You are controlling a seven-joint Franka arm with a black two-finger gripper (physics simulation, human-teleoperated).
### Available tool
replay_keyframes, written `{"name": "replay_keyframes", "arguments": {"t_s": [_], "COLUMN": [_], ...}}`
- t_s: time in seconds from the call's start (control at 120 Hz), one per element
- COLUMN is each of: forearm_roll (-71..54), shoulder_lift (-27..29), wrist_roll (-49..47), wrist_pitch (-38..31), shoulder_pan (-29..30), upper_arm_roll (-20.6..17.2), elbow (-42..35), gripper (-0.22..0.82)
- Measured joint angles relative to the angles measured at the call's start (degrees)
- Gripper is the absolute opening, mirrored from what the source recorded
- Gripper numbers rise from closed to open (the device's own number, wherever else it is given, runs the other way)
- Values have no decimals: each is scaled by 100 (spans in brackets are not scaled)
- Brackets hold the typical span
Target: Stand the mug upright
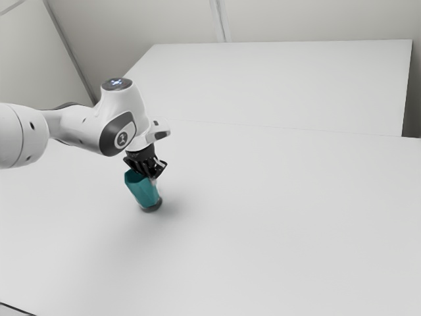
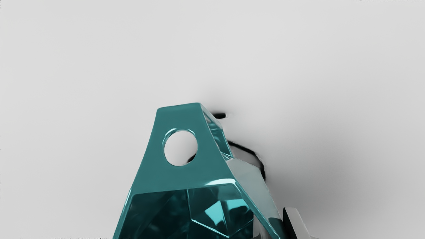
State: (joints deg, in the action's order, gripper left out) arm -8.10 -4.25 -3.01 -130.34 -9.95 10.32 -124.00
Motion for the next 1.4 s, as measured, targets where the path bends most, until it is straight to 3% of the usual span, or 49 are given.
{"name": "replay_keyframes", "arguments": {"t_s": [0.525, 0.575, 0.742, 0.883, 1.067, 1.175, 1.292, 1.4], "forearm_roll": [-5, 14, 69, 88, 96, 97, 133, 242], "shoulder_lift": [-230, -239, -252, -184, 111, 644, 986, 851], "wrist_roll": [-359, -364, -339, -323, -306, -307, -277, -154], "wrist_pitch": [-109, -120, -141, -141, -88, 149, 832, 1491], "shoulder_pan": [11, 8, 12, 9, 6, 10, 73, 911], "upper_arm_roll": [-2, -3, -4, -4, -4, -37, -85, -680], "elbow": [65, 66, 63, 95, 137, 159, 881, 1762], "gripper": [-17, -11, 24, 41, 51, 54, 56, 57]}}
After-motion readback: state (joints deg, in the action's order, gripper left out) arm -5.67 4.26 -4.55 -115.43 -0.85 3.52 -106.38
